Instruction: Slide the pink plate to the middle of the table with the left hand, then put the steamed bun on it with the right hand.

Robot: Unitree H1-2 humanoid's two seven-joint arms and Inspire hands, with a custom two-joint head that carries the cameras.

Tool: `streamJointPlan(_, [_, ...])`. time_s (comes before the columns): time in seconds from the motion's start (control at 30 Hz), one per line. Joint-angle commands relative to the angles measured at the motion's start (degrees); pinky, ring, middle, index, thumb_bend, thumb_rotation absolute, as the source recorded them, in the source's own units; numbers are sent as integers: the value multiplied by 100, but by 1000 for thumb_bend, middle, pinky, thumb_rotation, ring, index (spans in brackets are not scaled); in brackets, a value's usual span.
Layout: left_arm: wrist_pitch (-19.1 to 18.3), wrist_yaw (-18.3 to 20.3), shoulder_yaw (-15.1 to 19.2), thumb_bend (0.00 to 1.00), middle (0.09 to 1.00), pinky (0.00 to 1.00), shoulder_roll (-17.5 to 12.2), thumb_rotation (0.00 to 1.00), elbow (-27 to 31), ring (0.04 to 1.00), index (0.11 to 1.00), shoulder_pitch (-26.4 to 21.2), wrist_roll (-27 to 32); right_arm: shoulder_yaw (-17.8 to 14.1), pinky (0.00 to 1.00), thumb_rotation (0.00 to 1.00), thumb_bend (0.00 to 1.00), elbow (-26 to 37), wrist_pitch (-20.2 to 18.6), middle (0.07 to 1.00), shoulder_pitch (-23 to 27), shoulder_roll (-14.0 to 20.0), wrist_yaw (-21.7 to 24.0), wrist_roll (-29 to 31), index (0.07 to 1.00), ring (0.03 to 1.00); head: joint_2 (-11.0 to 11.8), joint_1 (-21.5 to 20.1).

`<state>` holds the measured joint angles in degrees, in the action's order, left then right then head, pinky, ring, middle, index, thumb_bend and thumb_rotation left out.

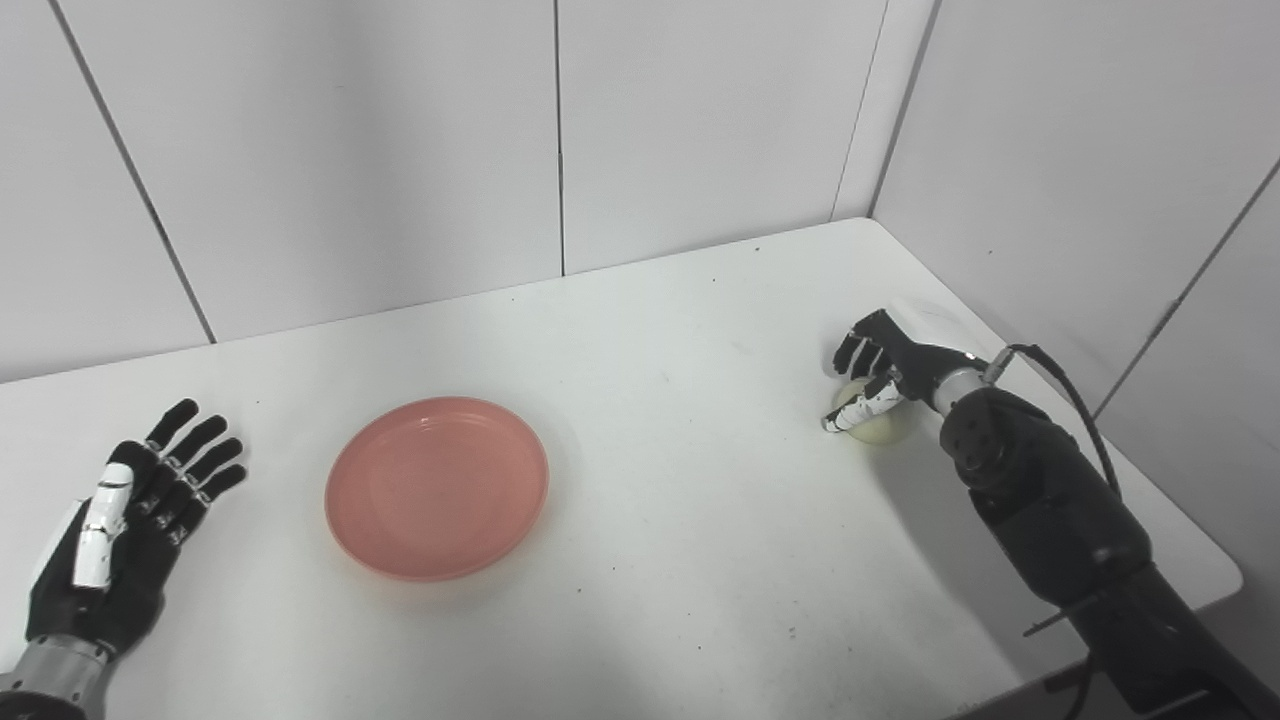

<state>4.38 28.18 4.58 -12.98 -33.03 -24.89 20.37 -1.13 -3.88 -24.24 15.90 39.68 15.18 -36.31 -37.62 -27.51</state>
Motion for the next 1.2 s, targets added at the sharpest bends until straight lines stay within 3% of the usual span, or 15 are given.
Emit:
streamJointPlan(0.0, [-459, -22, -93, 575, 894, 853, 59, 891, -420, 871, 895, 449, -95, -93, 386, 0, 528, 61, 40, 470, 60, 212, -154, 16, 499, 483, 1, 9])
streamJointPlan(0.2, [-443, 15, -110, 569, 899, 856, 40, 906, -442, 876, 901, 441, -80, -117, 322, 0, 522, 115, 93, 425, 50, 212, -237, 81, 531, 410, 1, 9])
streamJointPlan(0.4, [-455, -12, -90, 568, 892, 843, 68, 893, -463, 867, 890, 430, -59, -98, 313, 0, 521, 332, 37, 427, 73, 224, -276, 76, 537, 400, 3, 7])
streamJointPlan(0.8, [-408, -22, -95, 565, 892, 847, 114, 896, -535, 869, 890, 400, -55, -63, 392, 0, 527, 781, -31, 468, 135, 288, -210, -31, 504, 475, 32, 44])
streamJointPlan(1.17, [-520, -163, -131, 544, 893, 847, 188, 911, -334, 872, 895, 452, -113, 101, 380, 0, 524, 1353, 96, 459, 487, 203, 68, 22, 516, 446, 61, 193])
